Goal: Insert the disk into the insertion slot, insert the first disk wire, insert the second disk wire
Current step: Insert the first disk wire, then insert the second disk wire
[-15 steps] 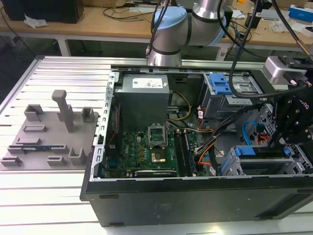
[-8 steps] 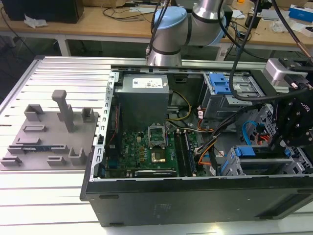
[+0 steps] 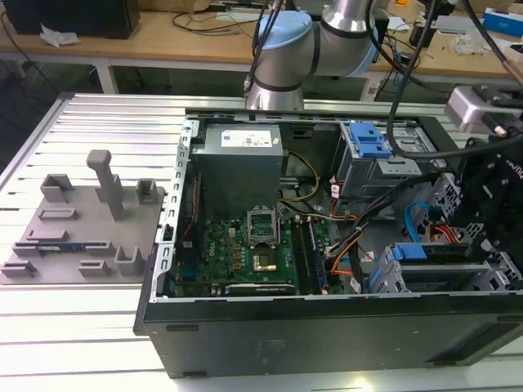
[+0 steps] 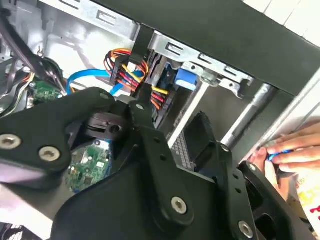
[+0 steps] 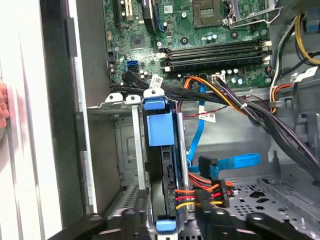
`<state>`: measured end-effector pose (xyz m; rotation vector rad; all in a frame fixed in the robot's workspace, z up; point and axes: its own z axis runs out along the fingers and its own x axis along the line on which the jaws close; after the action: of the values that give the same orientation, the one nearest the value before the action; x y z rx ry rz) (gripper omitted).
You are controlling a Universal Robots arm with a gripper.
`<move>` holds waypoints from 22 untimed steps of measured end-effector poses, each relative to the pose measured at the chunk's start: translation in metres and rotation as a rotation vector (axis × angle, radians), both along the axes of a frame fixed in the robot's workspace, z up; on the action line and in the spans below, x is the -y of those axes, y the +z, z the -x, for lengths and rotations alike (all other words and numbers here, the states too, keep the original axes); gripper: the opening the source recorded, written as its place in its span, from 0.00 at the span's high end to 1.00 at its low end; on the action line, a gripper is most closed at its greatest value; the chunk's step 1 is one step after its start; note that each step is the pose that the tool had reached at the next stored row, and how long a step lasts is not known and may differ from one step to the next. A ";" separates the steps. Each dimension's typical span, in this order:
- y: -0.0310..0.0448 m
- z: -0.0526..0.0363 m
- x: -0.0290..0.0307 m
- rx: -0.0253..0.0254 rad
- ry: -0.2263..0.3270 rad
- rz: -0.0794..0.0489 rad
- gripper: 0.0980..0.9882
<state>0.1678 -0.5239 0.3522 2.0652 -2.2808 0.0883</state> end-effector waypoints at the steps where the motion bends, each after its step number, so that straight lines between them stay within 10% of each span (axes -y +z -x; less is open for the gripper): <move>1: 0.0080 0.0000 -0.0003 0.0000 0.000 0.000 0.50; 3: 0.0194 0.0000 -0.0013 0.0000 0.000 0.001 0.50; 22: 0.0198 0.0000 -0.0014 0.0000 0.000 0.005 0.50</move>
<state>0.1678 -0.5226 0.3719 2.0628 -2.2784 0.0936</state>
